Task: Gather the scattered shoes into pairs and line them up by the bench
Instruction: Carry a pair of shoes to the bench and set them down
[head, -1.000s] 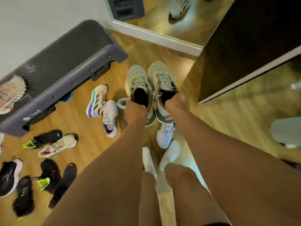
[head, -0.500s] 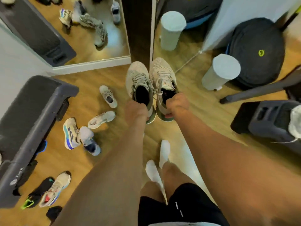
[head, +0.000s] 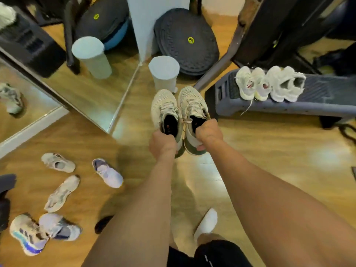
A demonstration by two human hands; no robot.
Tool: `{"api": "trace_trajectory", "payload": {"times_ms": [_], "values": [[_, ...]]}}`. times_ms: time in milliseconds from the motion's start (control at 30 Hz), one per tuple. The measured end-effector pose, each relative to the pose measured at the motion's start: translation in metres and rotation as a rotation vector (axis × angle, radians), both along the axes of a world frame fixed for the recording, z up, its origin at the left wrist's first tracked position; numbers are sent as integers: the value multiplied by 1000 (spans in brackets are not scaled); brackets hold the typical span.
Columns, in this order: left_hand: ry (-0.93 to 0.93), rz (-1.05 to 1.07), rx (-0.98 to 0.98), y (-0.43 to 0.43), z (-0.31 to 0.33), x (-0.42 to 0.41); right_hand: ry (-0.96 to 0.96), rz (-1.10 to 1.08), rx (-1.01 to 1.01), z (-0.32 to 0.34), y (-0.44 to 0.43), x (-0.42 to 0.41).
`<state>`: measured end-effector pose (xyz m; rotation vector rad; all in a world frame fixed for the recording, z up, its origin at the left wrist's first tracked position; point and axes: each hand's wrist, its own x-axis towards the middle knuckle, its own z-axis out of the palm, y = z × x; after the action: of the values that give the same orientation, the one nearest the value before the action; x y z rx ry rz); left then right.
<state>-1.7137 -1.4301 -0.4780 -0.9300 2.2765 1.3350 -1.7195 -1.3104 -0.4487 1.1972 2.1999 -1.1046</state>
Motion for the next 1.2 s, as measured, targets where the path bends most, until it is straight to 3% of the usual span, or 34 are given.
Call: {"api": "trace_trajectory", "payload": {"times_ms": [500, 833, 1200], "values": [[28, -420, -10, 381, 26, 46, 84, -417, 33, 23, 375, 102], [-13, -634, -1, 577, 19, -4, 63, -630, 23, 28, 557, 80], [-61, -686, 3, 767, 5, -57, 25, -617, 51, 5, 751, 29]]}}
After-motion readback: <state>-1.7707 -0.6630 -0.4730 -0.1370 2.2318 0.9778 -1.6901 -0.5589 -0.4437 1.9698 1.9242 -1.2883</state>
